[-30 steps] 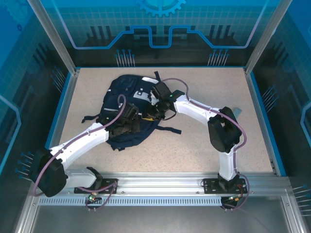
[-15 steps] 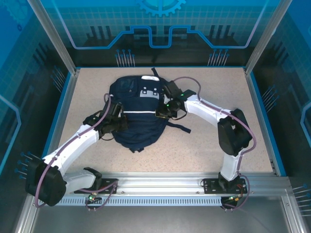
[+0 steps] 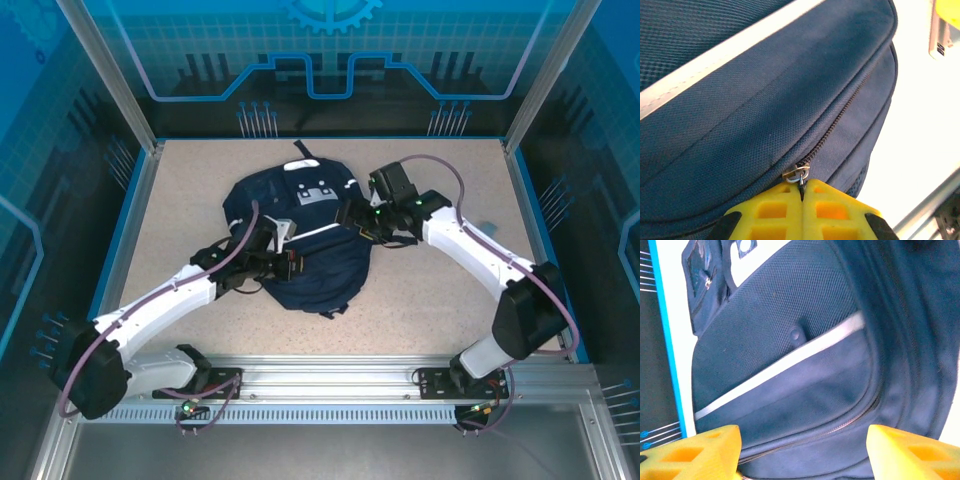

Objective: Pack books, pencil case, and school supplies into a backpack

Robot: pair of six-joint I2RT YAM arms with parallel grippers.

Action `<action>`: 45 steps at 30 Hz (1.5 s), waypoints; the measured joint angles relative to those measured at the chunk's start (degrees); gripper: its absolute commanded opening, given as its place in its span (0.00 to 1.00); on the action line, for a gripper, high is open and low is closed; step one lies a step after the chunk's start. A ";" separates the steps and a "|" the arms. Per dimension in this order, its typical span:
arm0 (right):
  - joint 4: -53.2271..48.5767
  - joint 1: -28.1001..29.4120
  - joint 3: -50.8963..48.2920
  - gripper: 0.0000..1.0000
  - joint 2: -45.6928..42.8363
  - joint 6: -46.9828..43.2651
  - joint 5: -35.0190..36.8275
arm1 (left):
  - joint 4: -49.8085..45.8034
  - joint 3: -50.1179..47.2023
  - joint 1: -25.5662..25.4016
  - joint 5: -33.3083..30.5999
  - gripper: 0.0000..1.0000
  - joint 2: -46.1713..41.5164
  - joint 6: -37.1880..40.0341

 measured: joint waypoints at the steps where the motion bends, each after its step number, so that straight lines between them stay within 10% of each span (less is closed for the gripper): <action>1: 0.44 0.26 -1.03 0.68 -0.70 1.33 -0.74 | 0.33 0.04 -0.50 0.07 0.00 0.50 -0.17; 18: 8.07 3.74 -5.14 0.53 4.44 16.39 -6.93 | 2.97 2.45 -3.13 0.22 0.00 5.40 -2.32; 32: 7.58 3.63 -4.42 0.12 6.08 17.64 -5.33 | -4.79 5.01 -3.10 -5.84 0.00 5.29 1.38; 45: 5.92 3.56 -3.67 0.09 4.96 15.39 -1.49 | -12.61 4.98 5.46 -6.36 0.00 -0.61 6.40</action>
